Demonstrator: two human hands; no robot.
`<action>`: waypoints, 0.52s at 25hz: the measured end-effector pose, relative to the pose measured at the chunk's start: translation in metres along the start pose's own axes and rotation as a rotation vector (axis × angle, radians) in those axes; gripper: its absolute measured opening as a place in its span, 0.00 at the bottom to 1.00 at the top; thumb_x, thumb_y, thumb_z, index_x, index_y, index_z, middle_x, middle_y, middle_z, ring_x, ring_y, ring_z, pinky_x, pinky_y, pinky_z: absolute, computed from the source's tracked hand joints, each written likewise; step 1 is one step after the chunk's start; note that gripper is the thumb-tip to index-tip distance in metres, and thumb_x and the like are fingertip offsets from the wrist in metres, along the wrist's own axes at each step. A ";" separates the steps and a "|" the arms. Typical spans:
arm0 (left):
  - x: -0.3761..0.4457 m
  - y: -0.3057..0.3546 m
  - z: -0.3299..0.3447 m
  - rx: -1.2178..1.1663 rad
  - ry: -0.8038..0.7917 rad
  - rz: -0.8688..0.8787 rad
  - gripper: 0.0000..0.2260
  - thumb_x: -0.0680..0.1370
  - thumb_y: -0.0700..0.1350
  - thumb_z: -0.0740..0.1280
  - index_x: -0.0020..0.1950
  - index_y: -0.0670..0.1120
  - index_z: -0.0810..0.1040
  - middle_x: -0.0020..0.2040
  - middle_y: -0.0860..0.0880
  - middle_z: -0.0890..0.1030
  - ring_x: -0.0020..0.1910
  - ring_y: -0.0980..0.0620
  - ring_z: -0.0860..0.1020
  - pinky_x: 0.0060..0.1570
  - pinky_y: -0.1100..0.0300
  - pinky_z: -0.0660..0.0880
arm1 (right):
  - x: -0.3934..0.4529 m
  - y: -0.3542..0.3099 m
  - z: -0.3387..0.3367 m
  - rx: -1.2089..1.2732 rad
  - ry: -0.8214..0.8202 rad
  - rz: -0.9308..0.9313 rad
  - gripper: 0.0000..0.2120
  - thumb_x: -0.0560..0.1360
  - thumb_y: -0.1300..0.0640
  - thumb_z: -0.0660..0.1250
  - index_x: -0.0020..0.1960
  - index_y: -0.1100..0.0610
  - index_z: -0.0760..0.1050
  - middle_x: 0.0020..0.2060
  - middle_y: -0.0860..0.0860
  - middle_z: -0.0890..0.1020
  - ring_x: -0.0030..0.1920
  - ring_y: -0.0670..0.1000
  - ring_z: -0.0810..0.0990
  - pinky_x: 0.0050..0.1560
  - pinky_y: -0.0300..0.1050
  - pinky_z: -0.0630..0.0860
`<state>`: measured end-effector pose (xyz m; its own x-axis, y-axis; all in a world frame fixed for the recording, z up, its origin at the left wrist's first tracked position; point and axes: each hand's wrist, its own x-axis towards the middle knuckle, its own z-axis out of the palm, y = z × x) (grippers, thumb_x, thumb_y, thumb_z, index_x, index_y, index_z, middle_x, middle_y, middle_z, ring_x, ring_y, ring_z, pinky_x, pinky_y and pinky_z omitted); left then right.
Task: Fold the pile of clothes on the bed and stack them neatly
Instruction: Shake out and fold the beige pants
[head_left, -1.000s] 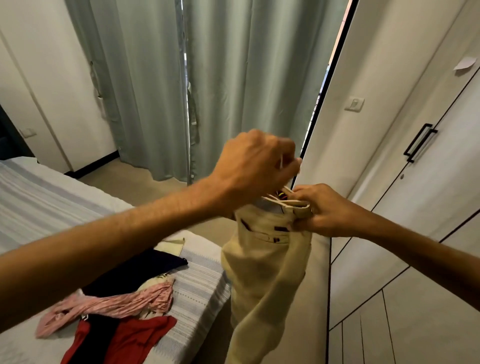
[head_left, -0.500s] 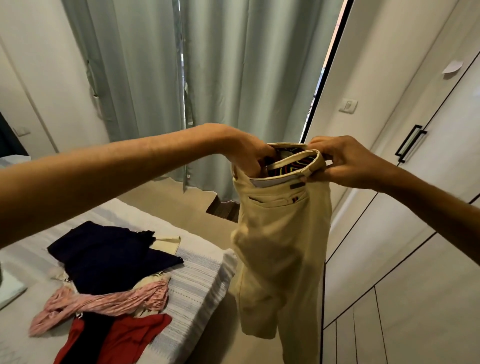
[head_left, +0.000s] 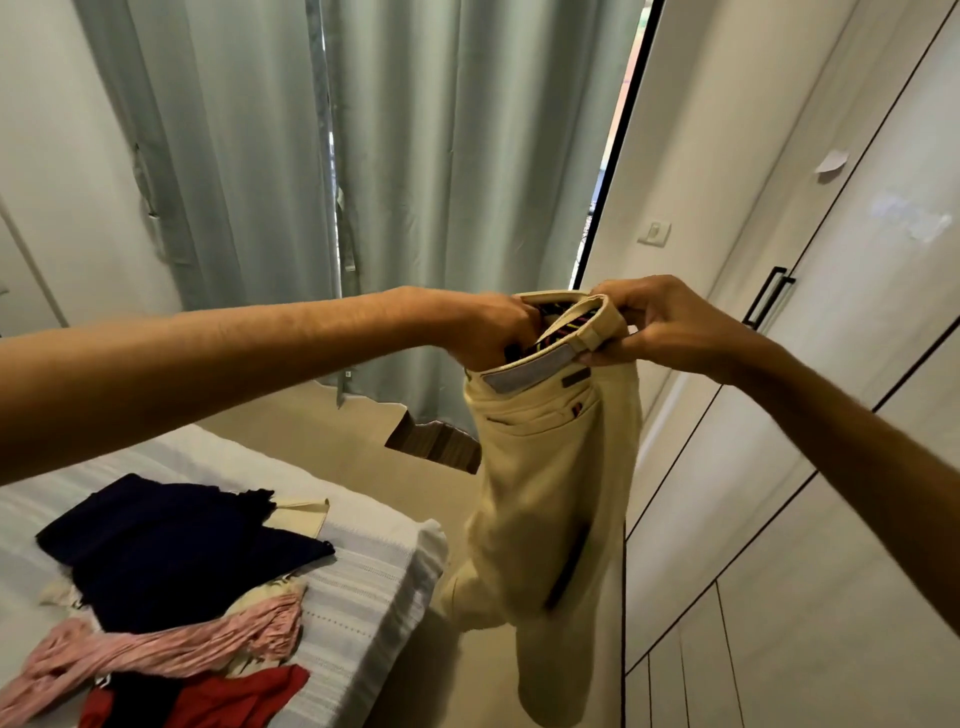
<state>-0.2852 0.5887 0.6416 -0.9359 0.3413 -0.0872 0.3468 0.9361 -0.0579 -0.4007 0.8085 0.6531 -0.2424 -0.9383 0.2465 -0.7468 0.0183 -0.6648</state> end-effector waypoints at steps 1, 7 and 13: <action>0.003 0.000 0.002 0.007 -0.059 -0.011 0.11 0.83 0.42 0.68 0.65 0.44 0.82 0.58 0.51 0.74 0.56 0.53 0.72 0.51 0.68 0.65 | 0.001 0.005 0.001 0.007 0.014 0.025 0.14 0.71 0.63 0.79 0.56 0.54 0.85 0.50 0.50 0.87 0.54 0.52 0.85 0.54 0.44 0.82; 0.003 -0.013 -0.010 -0.246 -0.125 -0.061 0.12 0.84 0.43 0.68 0.67 0.46 0.78 0.53 0.51 0.79 0.50 0.53 0.77 0.46 0.65 0.73 | 0.000 0.027 -0.001 0.227 0.051 0.162 0.16 0.74 0.54 0.75 0.59 0.59 0.84 0.53 0.55 0.87 0.56 0.57 0.86 0.52 0.47 0.84; -0.003 -0.009 -0.005 -0.058 0.281 -0.037 0.11 0.82 0.47 0.69 0.63 0.49 0.83 0.68 0.48 0.70 0.57 0.50 0.77 0.54 0.60 0.79 | 0.004 0.023 -0.010 0.455 0.042 0.116 0.12 0.70 0.62 0.74 0.53 0.57 0.87 0.49 0.55 0.87 0.53 0.55 0.85 0.52 0.44 0.83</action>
<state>-0.2853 0.5798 0.6471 -0.9311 0.3095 0.1930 0.3158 0.9488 0.0018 -0.4251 0.8084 0.6462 -0.3399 -0.9241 0.1746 -0.3683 -0.0400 -0.9288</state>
